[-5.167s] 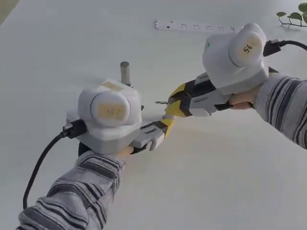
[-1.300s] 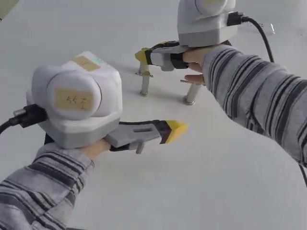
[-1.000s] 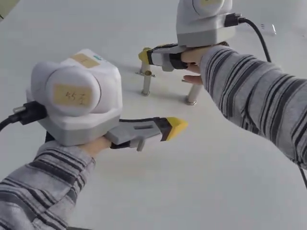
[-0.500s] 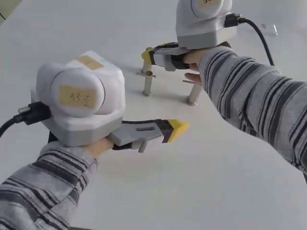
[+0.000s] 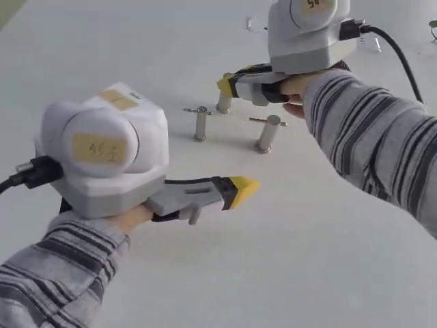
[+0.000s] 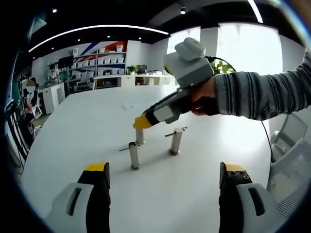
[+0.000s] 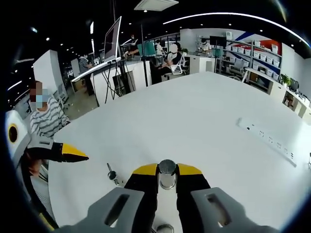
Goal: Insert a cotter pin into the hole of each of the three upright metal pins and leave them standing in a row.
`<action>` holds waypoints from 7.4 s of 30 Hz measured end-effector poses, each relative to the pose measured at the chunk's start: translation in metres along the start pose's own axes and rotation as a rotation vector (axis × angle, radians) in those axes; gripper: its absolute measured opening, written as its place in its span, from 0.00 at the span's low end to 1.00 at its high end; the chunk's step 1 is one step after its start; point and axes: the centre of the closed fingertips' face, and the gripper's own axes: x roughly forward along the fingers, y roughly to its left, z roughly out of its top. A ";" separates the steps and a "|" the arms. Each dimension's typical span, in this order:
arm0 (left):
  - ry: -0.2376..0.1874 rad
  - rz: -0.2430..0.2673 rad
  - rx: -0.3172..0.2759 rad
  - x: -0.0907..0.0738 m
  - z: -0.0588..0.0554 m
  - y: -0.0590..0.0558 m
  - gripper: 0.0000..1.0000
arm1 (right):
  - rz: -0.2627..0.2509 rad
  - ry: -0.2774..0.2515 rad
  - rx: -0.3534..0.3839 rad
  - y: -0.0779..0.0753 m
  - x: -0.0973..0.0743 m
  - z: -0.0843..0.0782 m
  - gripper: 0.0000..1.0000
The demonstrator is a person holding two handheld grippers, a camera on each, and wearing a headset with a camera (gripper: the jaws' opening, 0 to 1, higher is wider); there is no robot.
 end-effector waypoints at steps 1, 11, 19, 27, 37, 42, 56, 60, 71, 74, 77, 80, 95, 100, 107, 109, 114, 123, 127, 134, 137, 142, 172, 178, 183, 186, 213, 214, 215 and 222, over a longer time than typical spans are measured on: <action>-0.003 0.000 0.000 0.000 0.001 0.000 0.93 | -0.006 0.002 -0.002 -0.003 -0.002 -0.002 0.08; 0.000 -0.012 0.006 0.001 0.000 -0.002 0.94 | -0.066 0.039 0.020 -0.035 -0.027 -0.027 0.08; -0.020 -0.008 0.005 0.001 0.003 -0.001 0.94 | -0.109 0.041 0.067 -0.058 -0.048 -0.041 0.08; -0.016 -0.010 0.009 0.001 0.003 -0.001 0.94 | -0.135 0.056 0.076 -0.065 -0.072 -0.059 0.08; -0.011 -0.009 0.010 0.001 0.002 0.000 0.94 | -0.143 0.059 0.116 -0.071 -0.102 -0.078 0.08; -0.010 -0.008 0.012 0.001 0.002 0.000 0.94 | -0.141 0.070 0.096 -0.061 -0.116 -0.087 0.08; -0.028 -0.016 0.022 0.001 0.006 -0.002 0.94 | -0.100 0.079 0.077 -0.028 -0.138 -0.101 0.08; -0.028 -0.020 0.030 0.000 0.006 -0.004 0.94 | -0.076 0.082 0.053 -0.016 -0.141 -0.101 0.08; -0.027 -0.012 0.026 -0.001 0.006 -0.001 0.94 | -0.051 0.070 0.029 0.014 -0.137 -0.095 0.08; -0.028 -0.011 0.027 -0.001 0.006 -0.001 0.94 | -0.044 0.073 0.011 0.021 -0.132 -0.094 0.08; -0.028 -0.012 0.028 -0.001 0.007 -0.001 0.94 | -0.033 0.068 0.011 0.026 -0.129 -0.094 0.08; -0.026 -0.012 0.029 -0.001 0.006 -0.001 0.94 | -0.022 0.068 0.014 0.031 -0.125 -0.094 0.08; -0.023 -0.012 0.034 -0.001 0.006 -0.001 0.94 | -0.011 0.072 0.000 0.030 -0.118 -0.100 0.08; -0.025 -0.011 0.032 -0.001 0.007 -0.001 0.94 | -0.001 0.084 -0.028 0.029 -0.118 -0.103 0.08; -0.017 -0.023 0.045 0.000 0.005 -0.005 0.94 | -0.009 0.079 -0.014 0.032 -0.119 -0.103 0.09; -0.014 -0.023 0.047 0.000 0.005 -0.005 0.95 | -0.001 0.090 -0.001 0.034 -0.119 -0.106 0.11; -0.016 -0.012 0.039 -0.001 0.005 -0.002 0.97 | 0.012 0.059 0.061 0.033 -0.126 -0.100 0.18; -0.007 -0.010 0.034 -0.002 0.002 -0.002 0.99 | 0.030 0.056 0.108 0.021 -0.150 -0.084 0.26; 0.008 -0.002 0.032 -0.001 -0.001 -0.001 0.99 | 0.011 0.077 0.021 0.006 -0.161 -0.079 0.24; 0.023 -0.001 0.028 -0.003 -0.004 -0.003 0.99 | -0.002 0.125 -0.029 -0.021 -0.163 -0.074 0.24; 0.023 -0.002 0.019 -0.004 -0.004 -0.004 0.99 | 0.011 0.164 -0.057 -0.033 -0.159 -0.073 0.23; 0.029 0.004 0.024 -0.005 -0.005 -0.004 0.99 | 0.028 0.211 -0.068 -0.047 -0.146 -0.075 0.22; 0.034 0.023 0.009 -0.012 -0.011 0.003 0.96 | 0.106 0.454 -0.196 -0.084 -0.083 -0.118 0.07; 0.036 0.019 0.008 -0.012 -0.011 0.003 0.95 | 0.115 0.474 -0.274 -0.093 -0.078 -0.117 0.02; 0.039 0.019 0.008 -0.012 -0.011 0.003 0.95 | 0.119 0.509 -0.389 -0.089 -0.079 -0.118 0.00; 0.032 0.019 0.004 -0.012 -0.009 0.003 0.94 | 0.112 0.521 -0.429 -0.097 -0.077 -0.120 0.00; -0.020 -0.118 0.002 -0.021 0.032 -0.026 0.66 | 0.084 0.223 -0.647 -0.030 -0.128 -0.059 0.00; -0.019 -0.121 0.001 -0.020 0.032 -0.027 0.65 | 0.092 0.211 -0.661 -0.025 -0.129 -0.058 0.00; -0.017 -0.126 0.000 -0.020 0.033 -0.028 0.64 | 0.098 0.203 -0.675 -0.019 -0.131 -0.057 0.00; 0.002 -0.172 0.003 -0.020 0.036 -0.040 0.54 | 0.112 0.178 -0.746 0.023 -0.142 -0.062 0.00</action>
